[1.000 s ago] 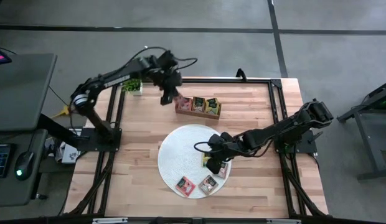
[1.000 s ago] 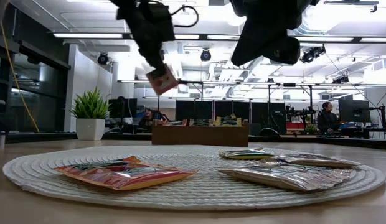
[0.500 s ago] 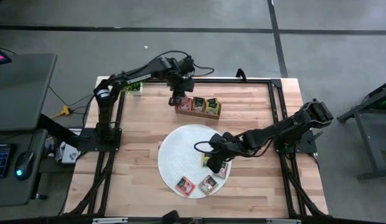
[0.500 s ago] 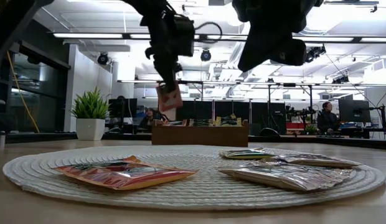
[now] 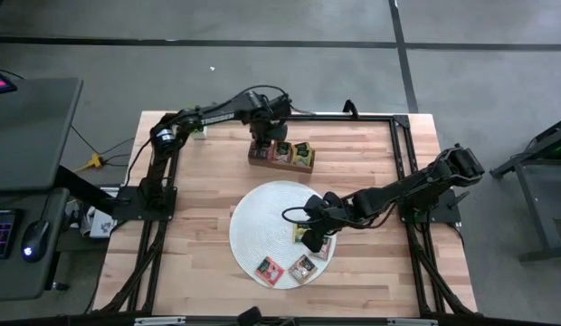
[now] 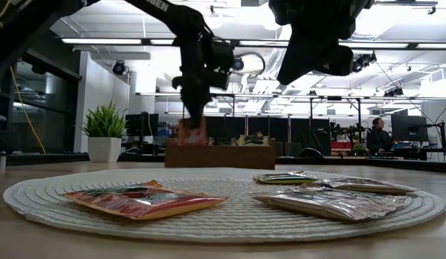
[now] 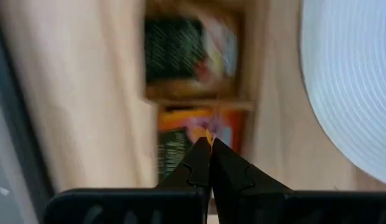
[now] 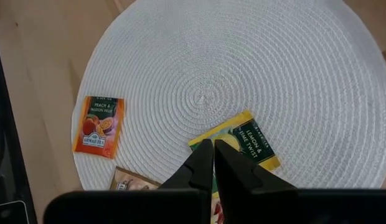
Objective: Pick & Place Tea
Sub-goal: Put the orange tea bag into the left section of the wooden organizer
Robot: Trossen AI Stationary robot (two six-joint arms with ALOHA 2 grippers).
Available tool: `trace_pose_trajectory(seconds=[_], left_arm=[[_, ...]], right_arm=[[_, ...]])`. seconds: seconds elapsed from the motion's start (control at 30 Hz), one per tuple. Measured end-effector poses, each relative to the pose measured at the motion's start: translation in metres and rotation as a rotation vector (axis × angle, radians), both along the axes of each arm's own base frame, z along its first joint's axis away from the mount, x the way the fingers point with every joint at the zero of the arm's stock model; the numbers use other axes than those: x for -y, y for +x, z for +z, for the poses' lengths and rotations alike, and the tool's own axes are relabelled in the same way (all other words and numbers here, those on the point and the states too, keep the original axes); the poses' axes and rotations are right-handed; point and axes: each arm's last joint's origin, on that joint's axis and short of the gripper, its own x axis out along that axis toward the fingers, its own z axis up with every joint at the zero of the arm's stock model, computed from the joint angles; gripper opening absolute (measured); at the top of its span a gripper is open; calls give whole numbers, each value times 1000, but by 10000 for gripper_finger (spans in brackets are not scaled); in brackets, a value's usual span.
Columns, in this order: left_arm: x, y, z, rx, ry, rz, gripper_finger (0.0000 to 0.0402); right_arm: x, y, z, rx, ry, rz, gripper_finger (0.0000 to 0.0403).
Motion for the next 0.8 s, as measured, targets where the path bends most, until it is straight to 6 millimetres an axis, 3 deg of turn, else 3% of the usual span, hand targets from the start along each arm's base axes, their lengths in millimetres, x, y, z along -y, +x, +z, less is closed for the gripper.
trace_pose_trajectory(seconds=[0.8], left_arm=[[4,-4,-3,-86,15,66,3]], right_arm=[[0,-1,0,-7,-9,9,17]])
